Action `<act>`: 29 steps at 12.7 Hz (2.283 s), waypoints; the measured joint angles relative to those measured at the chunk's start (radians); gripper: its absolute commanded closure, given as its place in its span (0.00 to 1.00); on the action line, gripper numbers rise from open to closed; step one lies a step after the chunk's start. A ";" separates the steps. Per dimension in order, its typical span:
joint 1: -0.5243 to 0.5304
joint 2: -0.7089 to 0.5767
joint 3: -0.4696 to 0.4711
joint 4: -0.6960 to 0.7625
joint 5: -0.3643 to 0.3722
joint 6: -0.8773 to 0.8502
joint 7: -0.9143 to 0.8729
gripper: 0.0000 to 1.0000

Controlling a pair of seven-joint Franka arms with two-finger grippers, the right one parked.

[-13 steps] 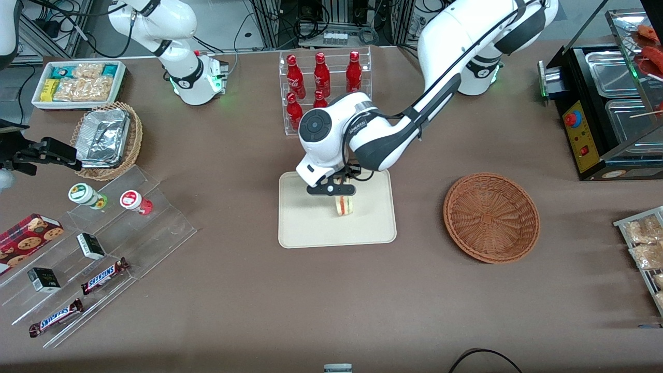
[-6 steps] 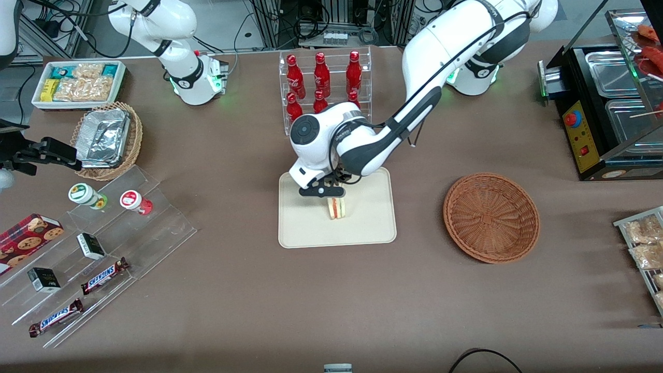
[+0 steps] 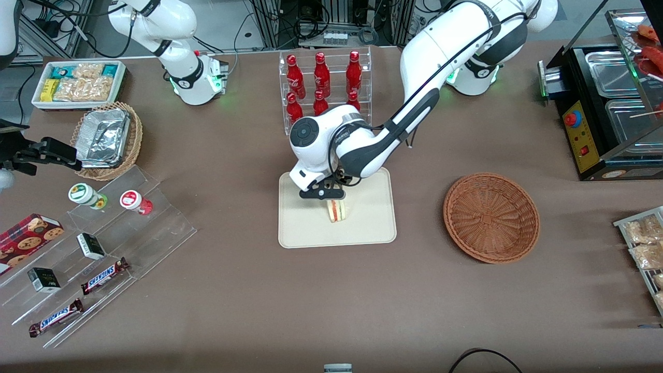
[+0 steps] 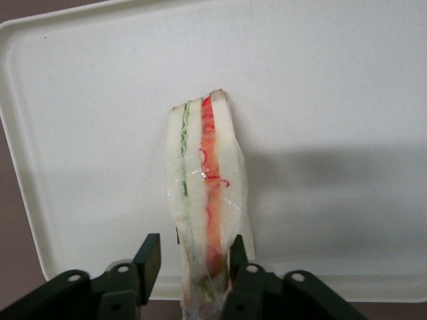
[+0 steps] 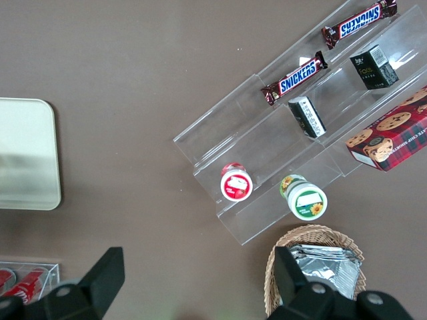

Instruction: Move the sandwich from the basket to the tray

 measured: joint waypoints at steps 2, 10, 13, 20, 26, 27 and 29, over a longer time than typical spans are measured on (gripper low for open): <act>0.002 -0.001 0.002 0.013 0.001 -0.002 -0.003 0.01; 0.108 -0.230 0.004 0.073 -0.045 -0.146 -0.238 0.01; 0.167 -0.334 0.005 0.072 -0.076 -0.256 -0.266 0.01; 0.382 -0.481 0.007 0.072 -0.215 -0.416 -0.054 0.01; 0.591 -0.583 0.010 0.070 -0.303 -0.536 0.243 0.01; 0.622 -0.595 0.010 0.070 -0.315 -0.553 0.292 0.01; 0.663 -0.614 0.017 0.068 -0.321 -0.589 0.409 0.01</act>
